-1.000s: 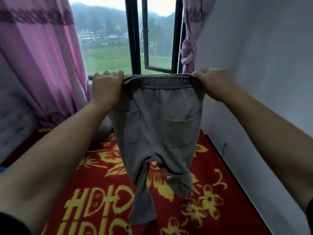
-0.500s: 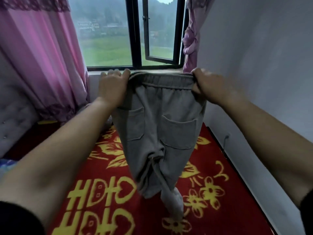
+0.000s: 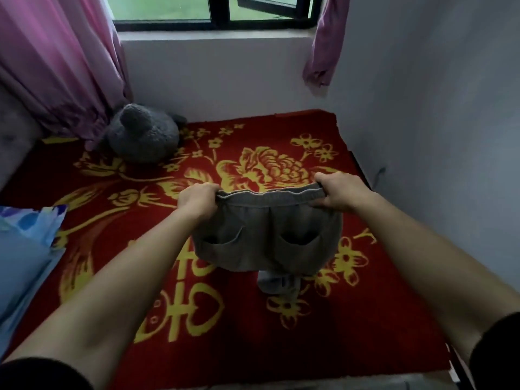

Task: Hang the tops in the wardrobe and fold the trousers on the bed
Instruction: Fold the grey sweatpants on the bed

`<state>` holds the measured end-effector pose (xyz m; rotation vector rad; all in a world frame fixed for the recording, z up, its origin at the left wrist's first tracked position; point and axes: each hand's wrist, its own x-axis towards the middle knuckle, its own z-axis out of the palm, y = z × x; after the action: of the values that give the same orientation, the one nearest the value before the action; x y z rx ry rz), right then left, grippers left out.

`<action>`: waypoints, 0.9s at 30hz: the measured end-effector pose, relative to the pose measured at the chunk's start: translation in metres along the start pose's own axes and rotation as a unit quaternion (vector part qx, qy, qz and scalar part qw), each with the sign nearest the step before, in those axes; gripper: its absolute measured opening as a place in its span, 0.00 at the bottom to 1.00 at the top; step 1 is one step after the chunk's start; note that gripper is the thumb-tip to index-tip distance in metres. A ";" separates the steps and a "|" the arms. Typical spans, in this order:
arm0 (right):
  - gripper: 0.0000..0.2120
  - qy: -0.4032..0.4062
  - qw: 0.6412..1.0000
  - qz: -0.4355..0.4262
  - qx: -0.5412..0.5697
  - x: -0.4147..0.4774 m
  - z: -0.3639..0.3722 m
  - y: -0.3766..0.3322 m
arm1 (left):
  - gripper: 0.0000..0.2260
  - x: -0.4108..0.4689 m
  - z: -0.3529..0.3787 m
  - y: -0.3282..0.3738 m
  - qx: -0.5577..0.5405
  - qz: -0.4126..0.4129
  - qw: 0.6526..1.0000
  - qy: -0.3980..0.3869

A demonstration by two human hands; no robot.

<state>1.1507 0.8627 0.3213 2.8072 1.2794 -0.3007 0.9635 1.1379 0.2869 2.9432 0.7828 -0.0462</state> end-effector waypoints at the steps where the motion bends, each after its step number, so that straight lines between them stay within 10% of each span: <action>1: 0.18 -0.011 1.000 0.011 -0.002 0.003 -0.005 -0.001 | 0.12 0.004 -0.003 0.003 0.002 -0.006 1.000 -0.018; 11: 0.09 -0.269 0.962 0.049 0.027 -0.014 0.064 -0.009 | 0.11 -0.029 0.052 0.016 0.089 -0.002 0.960 -0.264; 20: 0.12 -0.457 0.886 0.043 0.063 -0.032 0.145 -0.019 | 0.12 -0.061 0.133 0.011 0.076 0.004 0.811 -0.579; 23: 0.11 -0.372 0.924 0.055 0.067 -0.004 0.130 -0.013 | 0.14 -0.030 0.118 0.007 0.024 0.004 0.849 -0.529; 27: 0.11 -0.147 0.985 0.068 0.062 0.063 0.047 0.003 | 0.07 0.052 0.048 0.001 -0.083 -0.075 0.961 -0.253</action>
<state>1.1859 0.9019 0.2628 2.7924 1.0336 -0.7784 1.0091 1.1576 0.2368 2.5311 0.8664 -0.6772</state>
